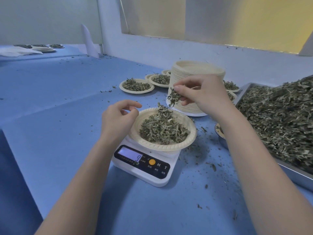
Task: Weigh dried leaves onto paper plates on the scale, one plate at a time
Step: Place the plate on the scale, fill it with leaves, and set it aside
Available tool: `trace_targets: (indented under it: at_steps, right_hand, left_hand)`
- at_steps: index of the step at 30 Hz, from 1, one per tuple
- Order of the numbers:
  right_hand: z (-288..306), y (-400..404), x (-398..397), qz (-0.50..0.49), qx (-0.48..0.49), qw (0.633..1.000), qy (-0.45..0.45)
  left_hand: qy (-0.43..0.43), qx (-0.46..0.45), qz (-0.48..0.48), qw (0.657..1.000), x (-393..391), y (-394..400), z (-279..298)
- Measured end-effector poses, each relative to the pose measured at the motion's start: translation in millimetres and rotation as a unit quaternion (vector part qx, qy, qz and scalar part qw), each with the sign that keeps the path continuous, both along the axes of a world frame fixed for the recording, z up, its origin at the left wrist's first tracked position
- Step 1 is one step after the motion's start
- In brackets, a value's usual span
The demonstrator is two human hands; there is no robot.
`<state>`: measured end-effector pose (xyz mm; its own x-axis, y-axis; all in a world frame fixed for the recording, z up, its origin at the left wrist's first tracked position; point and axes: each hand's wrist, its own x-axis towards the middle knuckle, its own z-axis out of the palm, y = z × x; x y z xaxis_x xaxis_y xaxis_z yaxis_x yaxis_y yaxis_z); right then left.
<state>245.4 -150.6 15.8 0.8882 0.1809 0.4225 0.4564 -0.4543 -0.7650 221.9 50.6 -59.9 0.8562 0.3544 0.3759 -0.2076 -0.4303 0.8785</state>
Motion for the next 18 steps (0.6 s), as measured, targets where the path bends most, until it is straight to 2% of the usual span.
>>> trace_targets:
  at_steps: [18]
  right_hand:
    - [1.6, -1.0, -0.8, 0.020, -0.026, 0.999, 0.011]
  left_hand:
    - [0.001, 0.017, -0.002, 1.000, 0.3, -1.9, -1.4]
